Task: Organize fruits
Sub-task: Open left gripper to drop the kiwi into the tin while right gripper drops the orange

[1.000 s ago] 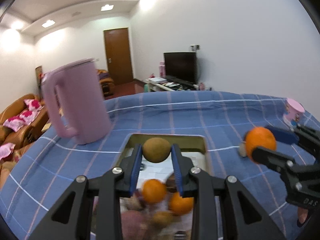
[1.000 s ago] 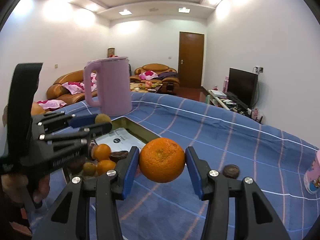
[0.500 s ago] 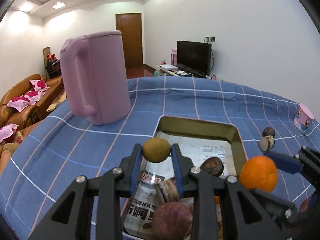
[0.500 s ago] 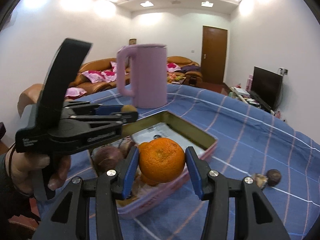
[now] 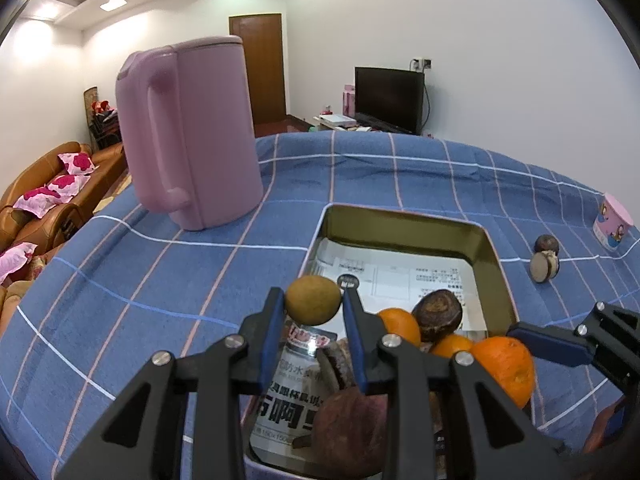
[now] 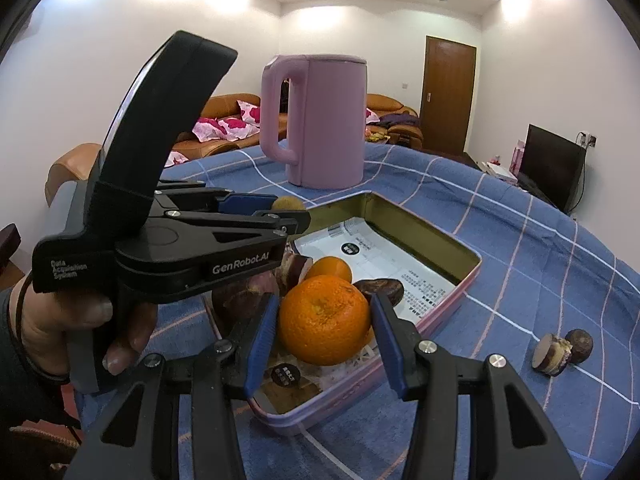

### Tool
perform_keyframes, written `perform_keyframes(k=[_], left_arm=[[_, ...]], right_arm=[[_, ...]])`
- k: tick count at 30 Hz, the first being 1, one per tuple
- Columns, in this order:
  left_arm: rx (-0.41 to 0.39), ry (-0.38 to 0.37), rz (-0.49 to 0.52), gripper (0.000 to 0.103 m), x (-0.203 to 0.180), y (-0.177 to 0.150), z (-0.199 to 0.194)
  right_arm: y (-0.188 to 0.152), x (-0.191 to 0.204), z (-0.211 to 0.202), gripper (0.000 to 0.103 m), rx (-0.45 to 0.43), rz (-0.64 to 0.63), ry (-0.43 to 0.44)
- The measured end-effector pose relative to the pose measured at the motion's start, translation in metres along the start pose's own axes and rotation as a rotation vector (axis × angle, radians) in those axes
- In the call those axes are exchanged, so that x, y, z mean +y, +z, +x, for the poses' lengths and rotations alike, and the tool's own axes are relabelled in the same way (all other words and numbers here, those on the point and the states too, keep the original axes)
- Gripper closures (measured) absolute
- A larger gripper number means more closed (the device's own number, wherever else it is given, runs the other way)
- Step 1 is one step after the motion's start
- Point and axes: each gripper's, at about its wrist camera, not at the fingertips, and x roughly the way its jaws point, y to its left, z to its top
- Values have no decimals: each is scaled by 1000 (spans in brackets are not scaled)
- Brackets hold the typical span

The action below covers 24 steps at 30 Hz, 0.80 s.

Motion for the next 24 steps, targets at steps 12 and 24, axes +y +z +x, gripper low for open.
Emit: perform_keyframes(k=[12, 24], left_arm=[[-24, 9, -4, 38, -2, 0, -12], [-29, 21, 4, 35, -7, 2, -15]], right_arm=[[-2, -4, 0, 53, 10, 33, 18], [-2, -7, -3, 53, -7, 36, -2]])
